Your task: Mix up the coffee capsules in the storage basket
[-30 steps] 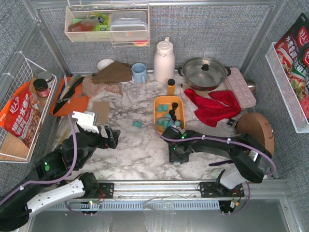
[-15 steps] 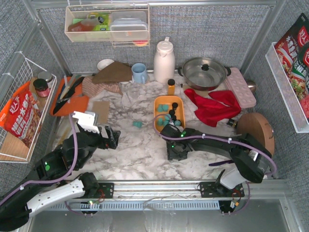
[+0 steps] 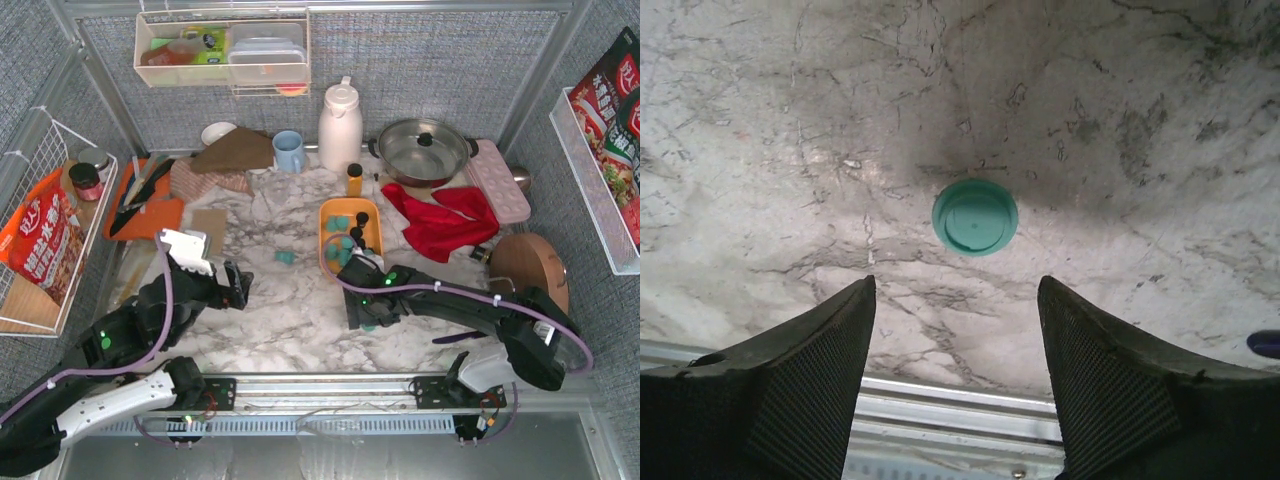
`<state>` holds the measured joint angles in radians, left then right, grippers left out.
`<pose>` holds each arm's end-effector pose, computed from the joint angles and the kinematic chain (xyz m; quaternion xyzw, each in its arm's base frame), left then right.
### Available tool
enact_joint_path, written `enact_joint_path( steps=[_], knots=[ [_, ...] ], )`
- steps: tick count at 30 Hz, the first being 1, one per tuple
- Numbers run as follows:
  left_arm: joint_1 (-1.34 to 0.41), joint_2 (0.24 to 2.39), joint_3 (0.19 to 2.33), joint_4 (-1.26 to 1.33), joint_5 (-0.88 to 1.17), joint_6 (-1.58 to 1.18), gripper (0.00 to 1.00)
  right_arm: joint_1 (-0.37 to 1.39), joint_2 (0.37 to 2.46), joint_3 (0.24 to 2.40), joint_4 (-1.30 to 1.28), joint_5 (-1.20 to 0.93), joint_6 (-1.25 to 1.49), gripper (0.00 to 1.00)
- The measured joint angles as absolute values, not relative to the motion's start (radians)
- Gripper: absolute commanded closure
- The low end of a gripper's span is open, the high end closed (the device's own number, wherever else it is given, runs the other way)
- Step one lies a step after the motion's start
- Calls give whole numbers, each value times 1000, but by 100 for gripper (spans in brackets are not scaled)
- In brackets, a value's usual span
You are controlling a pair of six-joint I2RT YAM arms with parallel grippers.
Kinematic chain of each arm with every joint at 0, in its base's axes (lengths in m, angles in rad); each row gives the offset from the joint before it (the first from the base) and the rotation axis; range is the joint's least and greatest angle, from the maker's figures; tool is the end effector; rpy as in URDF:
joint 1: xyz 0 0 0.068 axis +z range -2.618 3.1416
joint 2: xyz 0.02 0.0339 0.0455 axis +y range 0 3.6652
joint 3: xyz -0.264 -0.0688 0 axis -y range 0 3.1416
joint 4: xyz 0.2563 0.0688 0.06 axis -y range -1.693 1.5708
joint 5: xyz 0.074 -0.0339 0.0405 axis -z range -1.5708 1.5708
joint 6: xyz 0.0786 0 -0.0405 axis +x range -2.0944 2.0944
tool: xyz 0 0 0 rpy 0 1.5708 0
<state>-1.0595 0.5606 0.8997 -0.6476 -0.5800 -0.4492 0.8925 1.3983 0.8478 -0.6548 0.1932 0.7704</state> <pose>0.1116 -0.1109 0.3533 0.0715 0.7886 -0.2190 0.5701 0.1865 0.2074 0.1495 -0.0422 0.9780 0.0698 0.1920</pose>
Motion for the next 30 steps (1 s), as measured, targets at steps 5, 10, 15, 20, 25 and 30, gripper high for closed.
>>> enact_joint_path(
  steps=[5, 10, 15, 20, 25, 30],
  knots=[
    [-1060, 575, 897, -645, -579, -449, 1, 883, 1422, 826, -597, 204, 727, 35],
    [-1060, 574, 894, -644, -577, -449, 1, 869, 1444, 805, -538, 204, 706, 40],
    [-1060, 572, 892, -644, -575, -449, 1, 863, 1462, 794, -510, 204, 702, 43],
    [-1060, 574, 886, -640, -573, -449, 1, 852, 1464, 762, -498, 200, 702, 50],
    [-1060, 579, 884, -623, -572, -449, 1, 844, 1460, 752, -494, 204, 702, 57],
    [-1060, 583, 884, -622, -566, -448, 1, 837, 1460, 753, -494, 204, 701, 63]
  ],
)
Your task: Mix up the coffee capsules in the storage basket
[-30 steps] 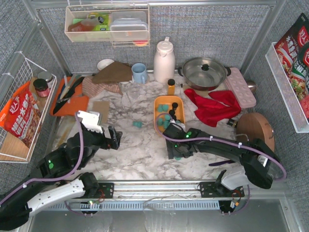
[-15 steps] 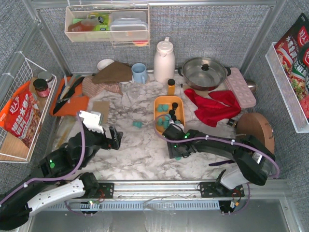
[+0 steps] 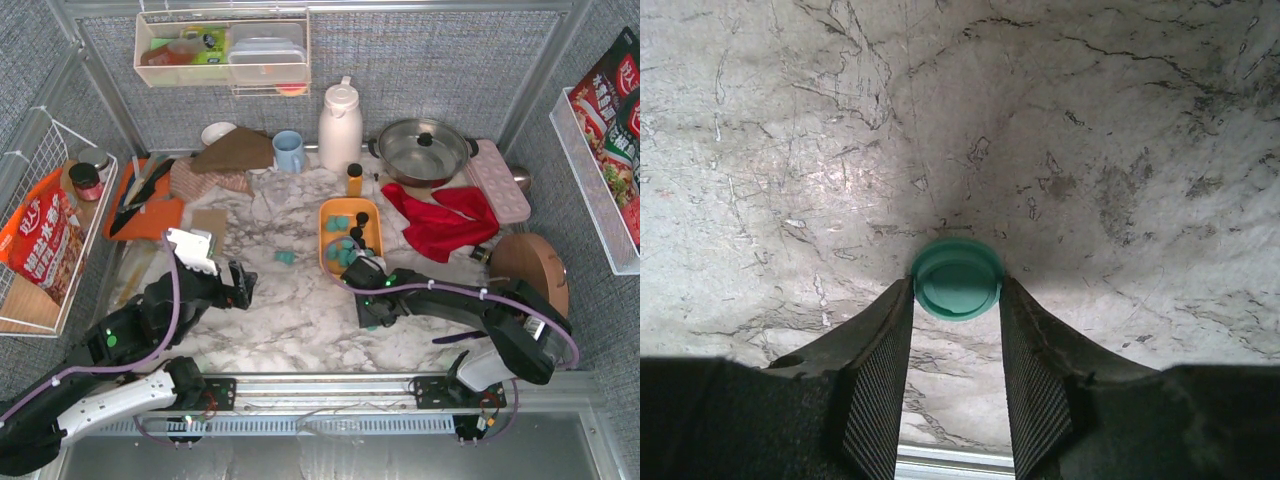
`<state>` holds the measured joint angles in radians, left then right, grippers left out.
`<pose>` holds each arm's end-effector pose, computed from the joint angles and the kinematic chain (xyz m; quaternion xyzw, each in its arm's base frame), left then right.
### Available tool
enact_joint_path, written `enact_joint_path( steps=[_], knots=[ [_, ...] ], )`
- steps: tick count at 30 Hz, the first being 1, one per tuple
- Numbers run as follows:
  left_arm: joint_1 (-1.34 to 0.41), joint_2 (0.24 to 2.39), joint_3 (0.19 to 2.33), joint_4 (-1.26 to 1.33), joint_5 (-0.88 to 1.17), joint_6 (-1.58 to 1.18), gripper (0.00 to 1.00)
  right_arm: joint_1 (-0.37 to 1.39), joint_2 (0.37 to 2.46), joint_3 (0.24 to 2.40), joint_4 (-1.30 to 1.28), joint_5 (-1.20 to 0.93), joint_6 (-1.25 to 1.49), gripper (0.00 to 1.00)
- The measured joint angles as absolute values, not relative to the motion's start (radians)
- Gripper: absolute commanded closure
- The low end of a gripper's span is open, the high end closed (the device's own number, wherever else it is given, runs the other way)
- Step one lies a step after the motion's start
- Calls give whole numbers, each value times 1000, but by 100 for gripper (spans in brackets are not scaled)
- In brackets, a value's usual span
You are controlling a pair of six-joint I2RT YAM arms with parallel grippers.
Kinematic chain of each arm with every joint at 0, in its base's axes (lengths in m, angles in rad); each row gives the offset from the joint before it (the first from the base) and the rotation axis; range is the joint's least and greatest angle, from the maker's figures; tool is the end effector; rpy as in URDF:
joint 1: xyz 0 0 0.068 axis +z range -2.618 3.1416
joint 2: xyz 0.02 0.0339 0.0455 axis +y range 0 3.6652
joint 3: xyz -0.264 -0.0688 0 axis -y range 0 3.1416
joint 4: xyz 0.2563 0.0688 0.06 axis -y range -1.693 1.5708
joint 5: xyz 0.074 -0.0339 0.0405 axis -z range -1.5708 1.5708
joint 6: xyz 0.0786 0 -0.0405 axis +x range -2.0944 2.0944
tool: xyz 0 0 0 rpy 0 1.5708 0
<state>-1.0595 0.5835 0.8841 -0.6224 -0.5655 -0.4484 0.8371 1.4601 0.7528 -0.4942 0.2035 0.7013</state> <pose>0.1150 -0.1188 0.3478 0.0788 0.7920 -0.2193 0.5642 0.1987 0.1967 0.1142 -0.0477 0.9769 0.0553 0.2007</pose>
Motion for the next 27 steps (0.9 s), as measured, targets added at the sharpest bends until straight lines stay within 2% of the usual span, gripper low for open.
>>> enact_joint_path(
  steps=[17, 22, 27],
  knots=[
    [-1060, 587, 876, -614, -565, -445, 1, 833, 1371, 894, -604, 235, 644, 64],
    [-1060, 595, 875, -614, -562, -444, 1, 825, 1366, 960, -644, 257, 604, 43],
    [-1060, 592, 875, -614, -557, -444, 1, 821, 1340, 873, -632, 244, 604, 24]
  ],
)
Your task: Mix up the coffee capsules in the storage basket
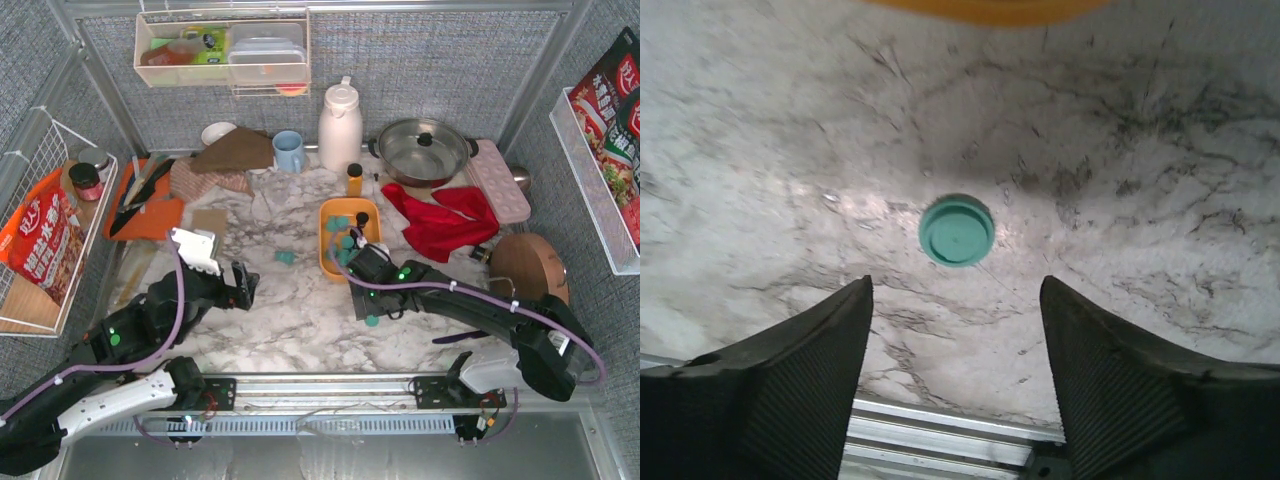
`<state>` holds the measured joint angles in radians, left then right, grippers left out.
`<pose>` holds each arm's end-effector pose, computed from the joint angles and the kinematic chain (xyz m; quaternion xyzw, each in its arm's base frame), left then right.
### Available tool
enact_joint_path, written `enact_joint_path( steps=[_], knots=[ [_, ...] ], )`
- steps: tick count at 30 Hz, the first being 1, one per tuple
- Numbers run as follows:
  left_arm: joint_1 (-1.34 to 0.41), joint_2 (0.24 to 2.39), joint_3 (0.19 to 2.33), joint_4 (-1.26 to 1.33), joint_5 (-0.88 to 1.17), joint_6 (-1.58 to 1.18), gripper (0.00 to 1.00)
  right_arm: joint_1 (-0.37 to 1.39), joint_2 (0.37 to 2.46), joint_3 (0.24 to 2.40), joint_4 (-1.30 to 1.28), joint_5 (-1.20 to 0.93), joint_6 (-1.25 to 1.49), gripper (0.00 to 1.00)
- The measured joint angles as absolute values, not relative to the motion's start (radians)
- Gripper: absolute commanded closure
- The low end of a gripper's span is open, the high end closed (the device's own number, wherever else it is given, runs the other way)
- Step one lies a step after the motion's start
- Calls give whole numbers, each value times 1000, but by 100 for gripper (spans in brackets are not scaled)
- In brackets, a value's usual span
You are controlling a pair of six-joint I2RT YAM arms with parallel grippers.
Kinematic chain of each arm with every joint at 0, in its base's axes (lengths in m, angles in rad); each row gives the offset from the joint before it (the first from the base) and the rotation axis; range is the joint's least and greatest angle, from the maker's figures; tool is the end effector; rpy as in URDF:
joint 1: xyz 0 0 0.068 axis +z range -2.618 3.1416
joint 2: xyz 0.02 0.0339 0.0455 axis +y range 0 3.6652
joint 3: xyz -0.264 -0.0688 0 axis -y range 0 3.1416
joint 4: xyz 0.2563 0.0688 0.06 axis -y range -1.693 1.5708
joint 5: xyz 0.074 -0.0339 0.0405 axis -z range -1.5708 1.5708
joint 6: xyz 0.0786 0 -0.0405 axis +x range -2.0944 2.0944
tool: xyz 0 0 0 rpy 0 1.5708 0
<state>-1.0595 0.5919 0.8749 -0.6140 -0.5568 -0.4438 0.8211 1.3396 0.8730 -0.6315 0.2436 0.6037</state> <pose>0.1162 -0.1221 0.3442 0.0850 0.7942 -0.2180 0.5608 0.2073 0.1948 0.1750 -0.0764 0.9624 0.0625 0.2531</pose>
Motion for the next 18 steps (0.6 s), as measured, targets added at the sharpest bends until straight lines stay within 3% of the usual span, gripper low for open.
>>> enact_joint_path(
  steps=[3, 11, 18],
  knots=[
    [-1060, 592, 875, -613, -554, -444, 1, 818, 1326, 805, -600, 227, 603, 20],
    [-1060, 600, 877, -603, -551, -444, 1, 817, 1343, 715, -464, 207, 563, 24],
    [-1060, 601, 877, -600, -551, -444, 1, 812, 1377, 690, -390, 204, 548, 37]
  ],
)
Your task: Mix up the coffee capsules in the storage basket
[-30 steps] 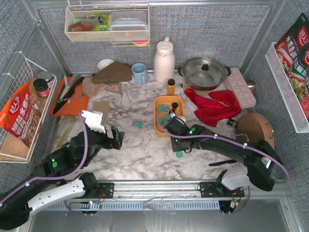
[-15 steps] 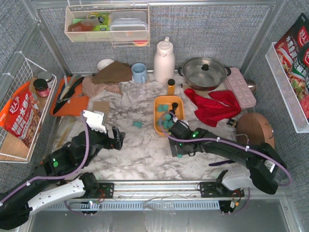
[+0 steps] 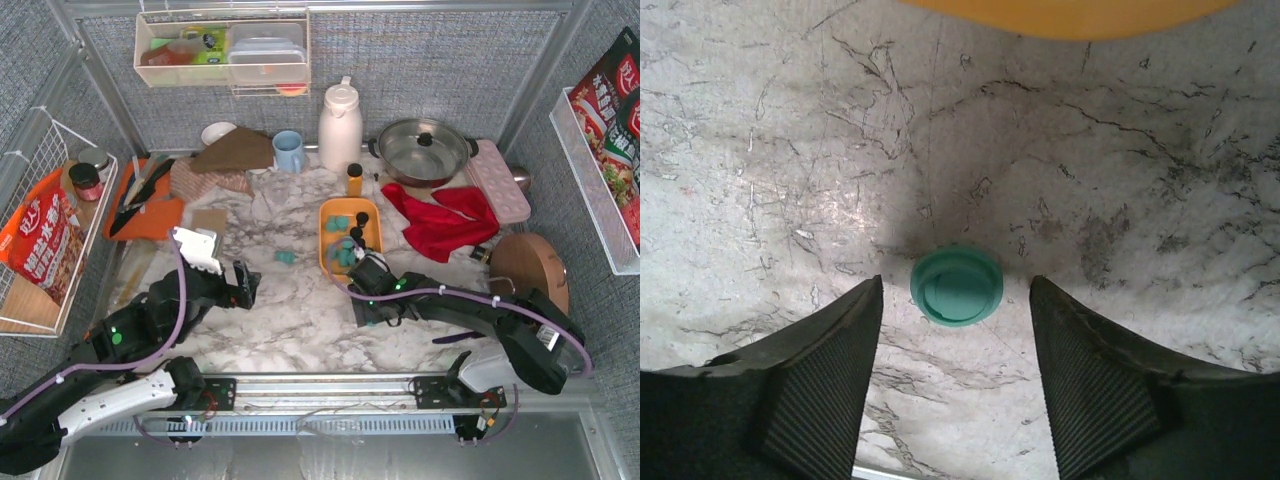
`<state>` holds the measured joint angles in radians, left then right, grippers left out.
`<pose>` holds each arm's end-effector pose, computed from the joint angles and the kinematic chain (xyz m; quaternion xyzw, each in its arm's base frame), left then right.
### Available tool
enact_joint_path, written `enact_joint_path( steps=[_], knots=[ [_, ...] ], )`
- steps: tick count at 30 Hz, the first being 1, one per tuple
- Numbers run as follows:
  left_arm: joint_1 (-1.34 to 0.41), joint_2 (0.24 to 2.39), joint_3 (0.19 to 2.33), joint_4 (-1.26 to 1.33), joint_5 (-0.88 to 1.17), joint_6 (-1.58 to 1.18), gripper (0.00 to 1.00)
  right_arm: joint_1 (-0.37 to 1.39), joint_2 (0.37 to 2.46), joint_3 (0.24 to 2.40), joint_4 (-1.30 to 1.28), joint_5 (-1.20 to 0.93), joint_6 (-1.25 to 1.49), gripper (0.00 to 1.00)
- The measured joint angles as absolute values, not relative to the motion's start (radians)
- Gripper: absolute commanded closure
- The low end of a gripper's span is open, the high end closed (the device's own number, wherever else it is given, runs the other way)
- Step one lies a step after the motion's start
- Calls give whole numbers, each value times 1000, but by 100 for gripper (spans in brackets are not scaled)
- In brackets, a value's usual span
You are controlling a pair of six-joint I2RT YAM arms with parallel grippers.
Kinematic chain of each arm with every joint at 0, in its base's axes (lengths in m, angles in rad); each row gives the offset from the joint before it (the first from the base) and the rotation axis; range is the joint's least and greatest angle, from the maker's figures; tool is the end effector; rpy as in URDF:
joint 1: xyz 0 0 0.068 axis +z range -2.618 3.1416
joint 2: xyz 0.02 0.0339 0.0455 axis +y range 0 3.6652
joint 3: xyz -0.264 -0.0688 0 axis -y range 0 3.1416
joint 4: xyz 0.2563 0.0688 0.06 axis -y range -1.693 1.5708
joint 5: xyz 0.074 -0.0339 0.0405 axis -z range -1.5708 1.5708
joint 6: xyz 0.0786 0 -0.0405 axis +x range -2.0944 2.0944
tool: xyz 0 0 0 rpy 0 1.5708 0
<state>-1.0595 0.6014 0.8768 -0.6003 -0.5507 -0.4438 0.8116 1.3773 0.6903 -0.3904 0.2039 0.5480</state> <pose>0.1172 -0.1249 0.3453 0.0857 0.7929 -0.2221 0.5610 0.2022 0.1899 0.1234 -0.1021 0.9596 0.0760 0.2510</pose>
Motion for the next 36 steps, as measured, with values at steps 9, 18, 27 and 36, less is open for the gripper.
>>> enact_joint_path(
  steps=[9, 18, 27, 36],
  knots=[
    [-1060, 593, 877, -600, -551, -444, 1, 805, 1388, 688, -371, 205, 540, 46],
    [-1060, 589, 876, -600, -551, -444, 1, 805, 1388, 686, -387, 209, 548, 59],
    [-1060, 584, 876, -600, -551, -444, 1, 805, 1365, 700, -422, 228, 552, 60],
    [-1060, 584, 863, -585, -551, -437, 1, 803, 1304, 796, -513, 261, 511, 60]
  ],
)
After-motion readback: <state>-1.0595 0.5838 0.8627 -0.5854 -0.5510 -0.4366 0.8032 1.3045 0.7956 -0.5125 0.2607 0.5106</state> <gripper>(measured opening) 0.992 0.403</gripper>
